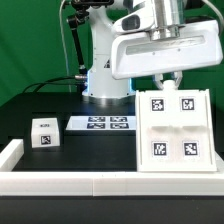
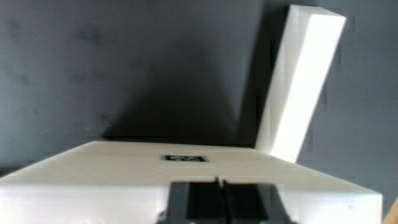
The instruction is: Assemble cabinet
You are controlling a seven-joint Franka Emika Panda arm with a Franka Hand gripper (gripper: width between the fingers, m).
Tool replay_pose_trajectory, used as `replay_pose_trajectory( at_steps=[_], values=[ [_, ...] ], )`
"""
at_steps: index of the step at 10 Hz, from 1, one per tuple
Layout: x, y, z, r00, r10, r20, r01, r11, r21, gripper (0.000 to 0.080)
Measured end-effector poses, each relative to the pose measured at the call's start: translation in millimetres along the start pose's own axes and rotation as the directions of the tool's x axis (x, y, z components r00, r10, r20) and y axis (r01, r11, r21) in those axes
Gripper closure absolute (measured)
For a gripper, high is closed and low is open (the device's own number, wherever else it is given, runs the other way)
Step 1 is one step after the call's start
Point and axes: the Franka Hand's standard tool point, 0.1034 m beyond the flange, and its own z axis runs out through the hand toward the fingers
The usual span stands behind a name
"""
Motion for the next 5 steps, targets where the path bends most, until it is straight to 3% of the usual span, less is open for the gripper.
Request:
replay_pose_trajectory(
  at_steps=[1, 5],
  values=[
    [3.6, -4.4, -1.6, 1.000, -0.002, -0.005, 0.002, 1.000, 0.000, 0.0797],
    [-1.4, 2.7, -0.8, 1.000, -0.014, 0.002, 0.014, 1.000, -0.003, 0.0797]
  ],
)
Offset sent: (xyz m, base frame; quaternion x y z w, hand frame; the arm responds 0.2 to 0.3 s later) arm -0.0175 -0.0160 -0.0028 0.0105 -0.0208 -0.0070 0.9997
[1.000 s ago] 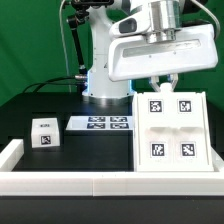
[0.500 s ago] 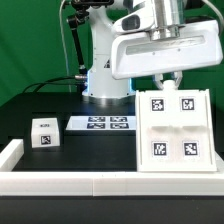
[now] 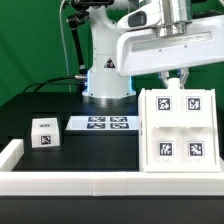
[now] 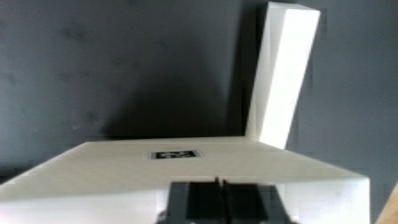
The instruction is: Assemble cabinet
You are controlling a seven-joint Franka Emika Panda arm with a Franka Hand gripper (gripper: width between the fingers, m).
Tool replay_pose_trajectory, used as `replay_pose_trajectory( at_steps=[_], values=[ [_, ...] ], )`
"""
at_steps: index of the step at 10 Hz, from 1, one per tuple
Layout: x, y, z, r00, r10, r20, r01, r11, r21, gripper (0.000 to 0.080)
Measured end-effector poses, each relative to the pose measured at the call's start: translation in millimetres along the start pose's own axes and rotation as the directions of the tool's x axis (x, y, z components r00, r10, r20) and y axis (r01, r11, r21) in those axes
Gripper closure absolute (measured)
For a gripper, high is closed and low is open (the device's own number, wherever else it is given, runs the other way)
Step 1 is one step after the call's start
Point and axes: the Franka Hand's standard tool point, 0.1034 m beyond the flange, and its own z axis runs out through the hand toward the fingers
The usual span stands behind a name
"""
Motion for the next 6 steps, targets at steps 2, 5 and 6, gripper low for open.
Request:
replay_pose_trajectory(
  at_steps=[2, 5, 6],
  values=[
    [0.8, 1.8, -1.3, 1.000, -0.001, 0.000, 0.001, 1.000, -0.001, 0.0797],
    [5.8, -0.4, -5.3, 1.000, -0.006, 0.008, 0.006, 1.000, 0.002, 0.0797],
    [5.6, -0.4, -7.5, 1.000, -0.005, 0.004, 0.005, 1.000, 0.002, 0.0797]
  ],
)
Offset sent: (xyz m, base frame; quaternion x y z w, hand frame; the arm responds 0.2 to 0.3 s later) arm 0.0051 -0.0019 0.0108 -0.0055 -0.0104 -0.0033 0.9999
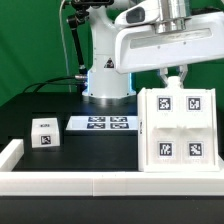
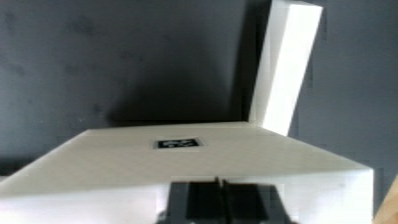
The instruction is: Assemble cabinet
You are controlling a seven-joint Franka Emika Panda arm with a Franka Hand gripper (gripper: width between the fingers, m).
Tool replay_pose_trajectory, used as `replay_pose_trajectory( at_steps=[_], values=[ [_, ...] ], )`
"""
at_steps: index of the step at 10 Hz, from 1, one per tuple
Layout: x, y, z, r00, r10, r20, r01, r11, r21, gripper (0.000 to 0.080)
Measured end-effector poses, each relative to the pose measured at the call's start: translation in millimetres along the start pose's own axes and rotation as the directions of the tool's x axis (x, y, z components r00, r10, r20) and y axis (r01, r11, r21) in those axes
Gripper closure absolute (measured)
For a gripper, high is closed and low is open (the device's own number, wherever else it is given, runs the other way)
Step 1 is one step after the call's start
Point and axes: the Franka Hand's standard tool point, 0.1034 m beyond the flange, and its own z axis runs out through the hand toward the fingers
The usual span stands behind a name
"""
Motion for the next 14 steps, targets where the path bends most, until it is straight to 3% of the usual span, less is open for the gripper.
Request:
replay_pose_trajectory(
  at_steps=[3, 10, 12, 13, 14],
  values=[
    [-15.3, -4.4, 5.6, 1.000, 0.002, -0.017, -0.002, 1.000, -0.007, 0.0797],
    [-4.3, -9.7, -3.1, 1.000, 0.001, -0.007, -0.001, 1.000, -0.001, 0.0797],
    [-4.8, -9.7, -2.5, 1.000, 0.001, -0.006, -0.001, 1.000, -0.001, 0.0531],
    [-6.7, -11.3, -0.4, 1.000, 0.009, -0.004, -0.009, 1.000, 0.000, 0.0531],
    [-16.1, -17.5, 6.9, 1.000, 0.027, 0.001, -0.027, 1.000, 0.000, 0.0348]
  ],
)
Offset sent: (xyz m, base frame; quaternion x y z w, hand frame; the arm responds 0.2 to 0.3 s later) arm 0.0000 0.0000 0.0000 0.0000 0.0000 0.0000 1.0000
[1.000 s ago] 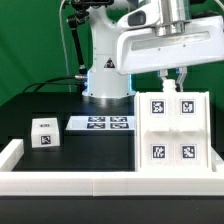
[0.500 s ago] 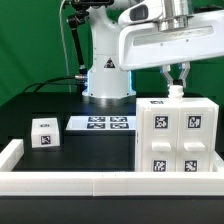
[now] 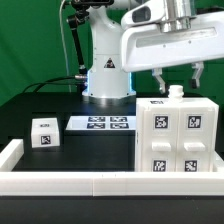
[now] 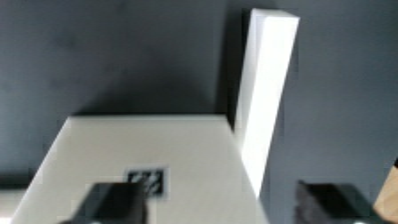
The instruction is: Assemble cabinet
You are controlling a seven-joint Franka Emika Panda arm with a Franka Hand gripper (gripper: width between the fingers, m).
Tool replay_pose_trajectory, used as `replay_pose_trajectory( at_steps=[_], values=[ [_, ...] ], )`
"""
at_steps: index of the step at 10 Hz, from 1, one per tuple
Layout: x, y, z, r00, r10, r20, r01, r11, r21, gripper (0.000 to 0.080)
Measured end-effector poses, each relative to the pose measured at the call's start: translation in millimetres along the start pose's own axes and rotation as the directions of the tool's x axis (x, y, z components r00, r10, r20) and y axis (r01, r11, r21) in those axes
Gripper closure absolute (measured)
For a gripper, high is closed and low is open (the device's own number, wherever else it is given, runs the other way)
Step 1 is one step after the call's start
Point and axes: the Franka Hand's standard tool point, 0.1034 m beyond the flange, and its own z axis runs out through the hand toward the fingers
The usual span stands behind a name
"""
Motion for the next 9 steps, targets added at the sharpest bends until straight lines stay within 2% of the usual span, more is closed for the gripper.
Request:
replay_pose_trajectory(
  at_steps=[1, 2, 3, 4, 5, 6, 7, 8, 9],
  values=[
    [-11.9, 10.4, 3.0, 0.999, -0.040, 0.019, 0.040, 0.999, -0.007, 0.0215],
    [-20.3, 28.5, 5.5, 0.998, -0.057, 0.018, 0.057, 0.998, -0.017, 0.0215],
    [-31.4, 48.6, 8.4, 0.996, -0.088, 0.034, 0.088, 0.996, -0.025, 0.0056],
    [-43.7, 77.1, 8.6, 0.992, -0.116, 0.050, 0.117, 0.993, -0.032, 0.0017],
    [-49.5, 102.2, 6.2, 0.990, -0.119, 0.070, 0.121, 0.992, -0.035, 0.0017],
    [-54.0, 120.6, 3.3, 0.989, -0.100, 0.113, 0.103, 0.994, -0.025, 0.0003],
    [-51.2, 127.1, -1.6, 0.985, -0.087, 0.152, 0.091, 0.996, -0.017, 0.0002],
    [-43.5, 124.5, -5.9, 0.984, -0.076, 0.161, 0.080, 0.997, -0.020, 0.0002],
    [-43.1, 124.0, -5.1, 0.984, -0.084, 0.156, 0.088, 0.996, -0.019, 0.0002]
  ],
)
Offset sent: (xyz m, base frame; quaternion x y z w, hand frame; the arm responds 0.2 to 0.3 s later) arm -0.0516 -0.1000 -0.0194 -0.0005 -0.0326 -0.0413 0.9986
